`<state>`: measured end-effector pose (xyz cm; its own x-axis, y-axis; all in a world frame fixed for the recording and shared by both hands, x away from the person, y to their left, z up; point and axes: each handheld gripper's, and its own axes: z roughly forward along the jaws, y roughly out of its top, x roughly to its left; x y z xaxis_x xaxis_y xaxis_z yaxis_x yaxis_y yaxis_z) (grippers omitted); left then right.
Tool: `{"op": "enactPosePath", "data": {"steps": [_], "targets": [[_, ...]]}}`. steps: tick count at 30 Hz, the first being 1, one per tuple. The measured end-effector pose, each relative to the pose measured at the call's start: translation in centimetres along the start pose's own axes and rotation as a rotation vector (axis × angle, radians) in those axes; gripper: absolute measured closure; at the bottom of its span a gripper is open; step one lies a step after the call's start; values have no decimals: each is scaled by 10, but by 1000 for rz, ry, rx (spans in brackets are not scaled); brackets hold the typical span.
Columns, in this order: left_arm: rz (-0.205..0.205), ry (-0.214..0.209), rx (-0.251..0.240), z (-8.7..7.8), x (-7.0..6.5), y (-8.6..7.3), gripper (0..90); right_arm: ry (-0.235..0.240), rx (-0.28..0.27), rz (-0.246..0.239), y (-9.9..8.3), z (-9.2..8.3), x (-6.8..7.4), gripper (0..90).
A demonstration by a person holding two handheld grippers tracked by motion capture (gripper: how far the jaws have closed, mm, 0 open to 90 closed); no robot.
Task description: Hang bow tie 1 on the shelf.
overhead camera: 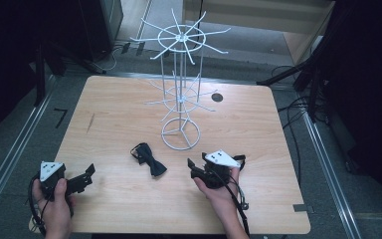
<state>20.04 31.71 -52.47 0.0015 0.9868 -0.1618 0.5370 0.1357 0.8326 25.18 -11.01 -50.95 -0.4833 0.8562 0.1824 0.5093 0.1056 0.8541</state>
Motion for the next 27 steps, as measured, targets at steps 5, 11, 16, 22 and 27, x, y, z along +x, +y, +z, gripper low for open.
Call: {"op": "enactPosePath", "data": {"steps": [5,11,16,22,27], "targets": [[4,1,1,0,0,0,0,13,12,-3,0,8,9,426],[12,-1,7,1,-2,0,0,45,35,-29,6,21,23,405],[11,-1,8,1,-2,0,0,65,43,-40,10,31,33,392],[10,-3,9,1,-2,0,0,73,56,-43,10,41,44,376],[7,-6,10,1,-1,0,0,92,74,-52,6,53,56,373]]}}
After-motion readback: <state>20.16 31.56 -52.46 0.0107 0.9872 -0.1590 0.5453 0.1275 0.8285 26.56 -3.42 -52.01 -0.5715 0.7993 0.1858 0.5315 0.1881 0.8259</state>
